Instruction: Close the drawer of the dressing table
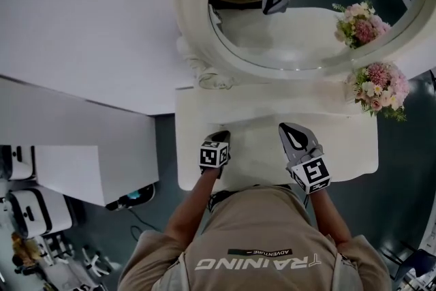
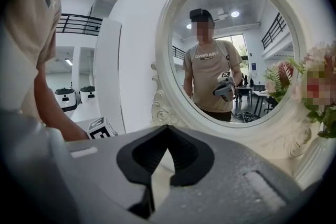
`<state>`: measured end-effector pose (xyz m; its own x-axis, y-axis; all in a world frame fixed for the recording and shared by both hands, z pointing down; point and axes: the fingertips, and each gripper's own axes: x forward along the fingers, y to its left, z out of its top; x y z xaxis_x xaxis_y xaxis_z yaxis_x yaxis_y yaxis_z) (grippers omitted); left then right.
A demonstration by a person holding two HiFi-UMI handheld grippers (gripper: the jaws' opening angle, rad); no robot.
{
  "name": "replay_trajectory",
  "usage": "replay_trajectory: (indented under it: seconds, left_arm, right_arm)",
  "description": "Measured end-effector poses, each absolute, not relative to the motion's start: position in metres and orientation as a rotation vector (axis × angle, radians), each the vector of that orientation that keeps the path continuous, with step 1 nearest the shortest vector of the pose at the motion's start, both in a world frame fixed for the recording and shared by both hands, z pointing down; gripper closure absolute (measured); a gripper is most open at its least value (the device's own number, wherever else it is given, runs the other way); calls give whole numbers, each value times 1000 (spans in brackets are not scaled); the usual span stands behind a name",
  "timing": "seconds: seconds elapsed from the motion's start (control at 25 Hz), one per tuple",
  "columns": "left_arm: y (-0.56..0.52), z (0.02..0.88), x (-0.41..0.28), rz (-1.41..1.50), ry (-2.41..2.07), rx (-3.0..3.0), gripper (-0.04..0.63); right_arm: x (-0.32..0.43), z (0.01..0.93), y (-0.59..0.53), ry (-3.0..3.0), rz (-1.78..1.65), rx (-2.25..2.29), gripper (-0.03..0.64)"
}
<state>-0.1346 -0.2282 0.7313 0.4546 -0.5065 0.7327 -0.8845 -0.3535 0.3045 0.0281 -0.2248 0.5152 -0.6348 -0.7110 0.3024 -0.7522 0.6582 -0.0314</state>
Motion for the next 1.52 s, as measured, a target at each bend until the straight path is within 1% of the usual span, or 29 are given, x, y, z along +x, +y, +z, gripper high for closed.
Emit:
replay_trajectory:
  seconds: [0.28,0.68,1.0,1.52]
  left_arm:
    - [-215,694,-143,609,-1207,2067,577]
    - [-225,583,-137,433,-1301,2312,577]
    - [-238,504,-134,281,-1370,2461,577]
    - [-242,439,-128,148,-1413,2587,577]
  right_arm:
    - [15,513,-218,-2649,212,1151,614]
    - [5,502,-211,-2679,166,1130,615]
    - [2,474,-215,-2728,93,1125,615]
    - [1,419,-217,-2793,-40,1133,615]
